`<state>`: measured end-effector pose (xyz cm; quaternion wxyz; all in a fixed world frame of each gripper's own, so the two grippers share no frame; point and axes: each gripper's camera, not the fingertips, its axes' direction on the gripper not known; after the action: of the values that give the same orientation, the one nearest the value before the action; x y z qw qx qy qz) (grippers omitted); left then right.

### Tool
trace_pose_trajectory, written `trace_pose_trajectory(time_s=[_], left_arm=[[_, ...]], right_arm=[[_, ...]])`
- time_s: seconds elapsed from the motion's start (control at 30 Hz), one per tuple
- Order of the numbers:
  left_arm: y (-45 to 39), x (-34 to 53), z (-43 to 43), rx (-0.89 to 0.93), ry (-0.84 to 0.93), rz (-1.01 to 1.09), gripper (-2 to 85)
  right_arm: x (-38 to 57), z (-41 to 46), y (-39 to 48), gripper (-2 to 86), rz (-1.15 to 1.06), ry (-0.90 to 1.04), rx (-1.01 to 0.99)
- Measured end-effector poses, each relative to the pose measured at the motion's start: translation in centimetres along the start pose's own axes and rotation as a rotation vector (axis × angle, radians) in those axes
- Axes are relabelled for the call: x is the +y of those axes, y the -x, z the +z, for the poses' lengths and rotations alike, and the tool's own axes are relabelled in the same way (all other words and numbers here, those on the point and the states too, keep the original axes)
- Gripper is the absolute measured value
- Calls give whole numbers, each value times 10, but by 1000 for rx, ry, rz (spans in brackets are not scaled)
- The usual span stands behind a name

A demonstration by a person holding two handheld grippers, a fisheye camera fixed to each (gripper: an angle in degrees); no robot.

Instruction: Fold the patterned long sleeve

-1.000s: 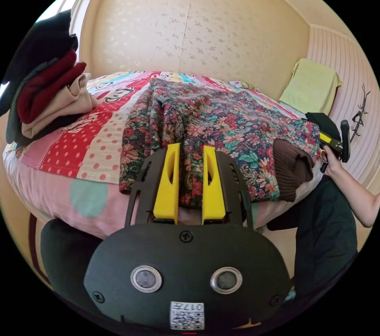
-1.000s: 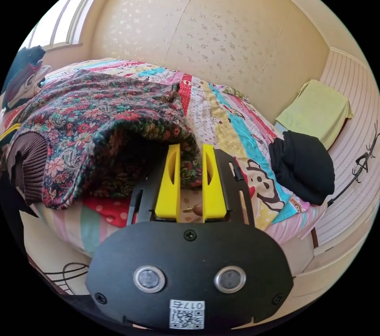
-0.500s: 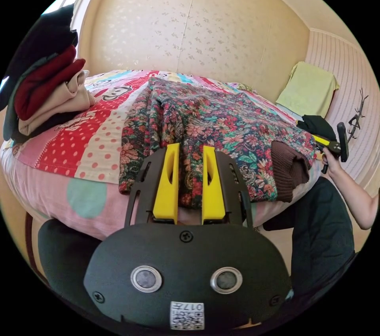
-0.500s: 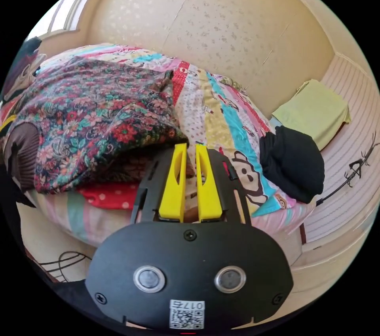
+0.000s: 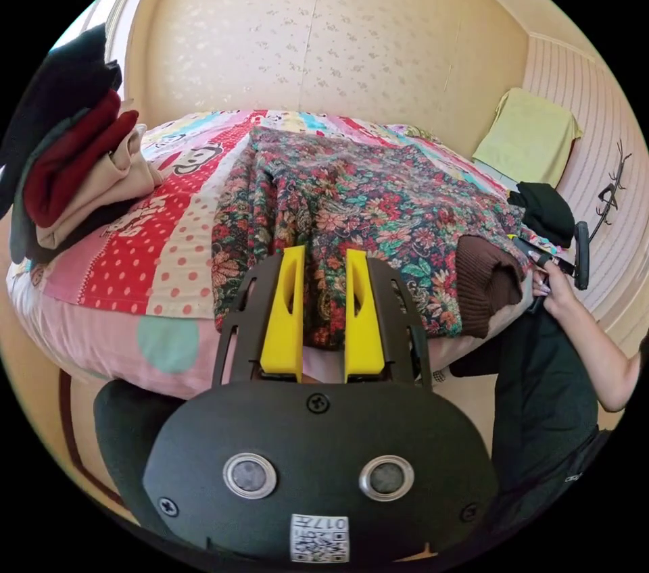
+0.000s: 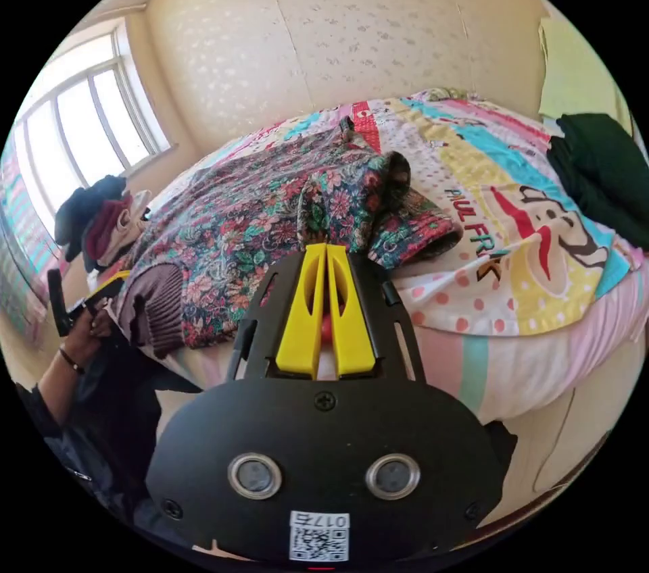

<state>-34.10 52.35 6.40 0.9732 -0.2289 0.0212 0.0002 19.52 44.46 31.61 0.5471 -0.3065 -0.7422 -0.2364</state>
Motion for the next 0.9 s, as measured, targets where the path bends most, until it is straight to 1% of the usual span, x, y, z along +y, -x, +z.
trace_pose_trajectory(time_s=[0.07, 0.13, 0.2, 0.27, 0.33, 0.37, 0.47, 0.53, 0.63, 0.77, 0.9], left_arm=[[9, -4, -23, -64, -53, -18, 120], [28, -6, -49, -136, -94, -89, 144], [45, -6, -56, -119, -48, -145, 150], [61, -4, -51, -62, 40, -210, 151], [78, 4, -38, 63, 122, -303, 151], [81, 5, -36, 101, 126, -325, 151], [90, 8, -39, 203, 40, -416, 143], [98, 4, -41, 276, 12, -471, 116], [110, 1, -39, 338, 24, -558, 72], [111, -2, -46, 329, 19, -545, 47], [85, -21, -62, 320, -32, -398, 40]], right_arm=[[12, -9, -42, 2, 155, -84, -233], [14, -8, -62, 2, 216, -71, -331], [15, -9, -63, 2, 198, -64, -309], [16, -9, -55, 2, 141, -57, -222], [18, -8, -54, 2, 123, -53, -193], [20, -7, -57, 2, 129, -54, -201], [27, -4, -68, 2, 162, -60, -256], [31, -2, -70, 2, 165, -59, -266], [38, 3, -67, 3, 153, -59, -249], [47, 11, -62, 6, 140, -58, -246], [55, 15, -46, 17, 74, -58, -213]])
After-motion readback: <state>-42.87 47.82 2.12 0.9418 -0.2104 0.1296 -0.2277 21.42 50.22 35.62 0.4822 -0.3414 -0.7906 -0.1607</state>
